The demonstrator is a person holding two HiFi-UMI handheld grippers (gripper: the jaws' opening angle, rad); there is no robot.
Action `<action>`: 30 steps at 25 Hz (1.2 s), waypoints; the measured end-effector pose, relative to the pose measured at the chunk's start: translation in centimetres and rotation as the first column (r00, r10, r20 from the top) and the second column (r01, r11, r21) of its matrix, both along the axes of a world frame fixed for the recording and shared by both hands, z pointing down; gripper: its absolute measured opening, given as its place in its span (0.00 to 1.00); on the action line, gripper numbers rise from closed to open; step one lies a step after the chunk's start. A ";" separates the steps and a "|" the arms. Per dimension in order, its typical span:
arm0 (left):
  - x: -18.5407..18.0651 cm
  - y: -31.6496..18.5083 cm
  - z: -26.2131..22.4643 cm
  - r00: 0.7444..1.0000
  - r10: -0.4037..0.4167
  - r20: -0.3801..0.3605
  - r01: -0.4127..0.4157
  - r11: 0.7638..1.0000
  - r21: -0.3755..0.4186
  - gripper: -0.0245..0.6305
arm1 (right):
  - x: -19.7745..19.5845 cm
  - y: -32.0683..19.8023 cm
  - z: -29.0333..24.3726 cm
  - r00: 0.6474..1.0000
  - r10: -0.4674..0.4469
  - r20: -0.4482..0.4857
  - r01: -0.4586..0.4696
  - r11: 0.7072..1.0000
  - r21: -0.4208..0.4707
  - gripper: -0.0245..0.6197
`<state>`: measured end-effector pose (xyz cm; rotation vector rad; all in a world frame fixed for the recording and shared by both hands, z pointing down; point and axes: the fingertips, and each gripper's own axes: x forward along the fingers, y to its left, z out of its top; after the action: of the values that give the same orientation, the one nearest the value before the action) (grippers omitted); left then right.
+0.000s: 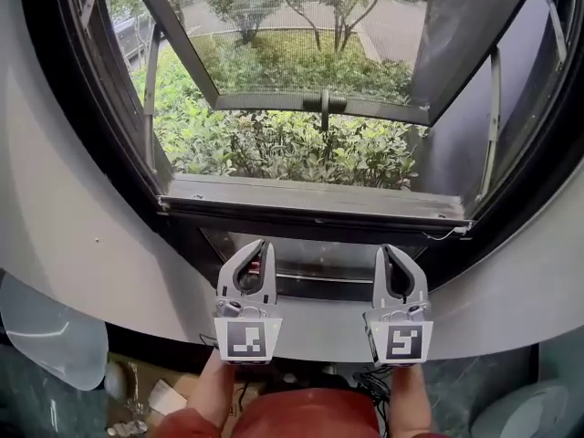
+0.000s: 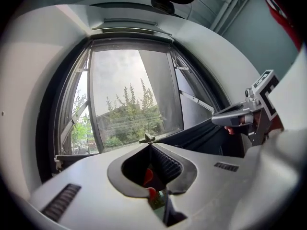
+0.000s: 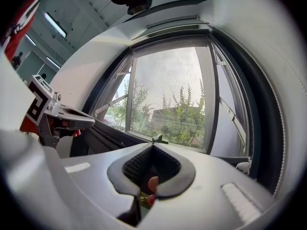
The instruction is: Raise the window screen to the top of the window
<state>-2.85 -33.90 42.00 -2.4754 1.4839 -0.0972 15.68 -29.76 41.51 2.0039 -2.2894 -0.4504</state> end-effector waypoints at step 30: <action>0.5 -6.5 5.9 0.413 -0.093 0.906 -0.128 0.979 0.159 0.28 | 1.3 -5.6 6.9 0.404 -0.112 -0.908 -0.215 0.953 -0.213 0.35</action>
<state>-2.36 -40.38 47.86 -1.6760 0.8610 -1.0665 16.95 -35.35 48.36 1.1319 -1.4220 -0.8648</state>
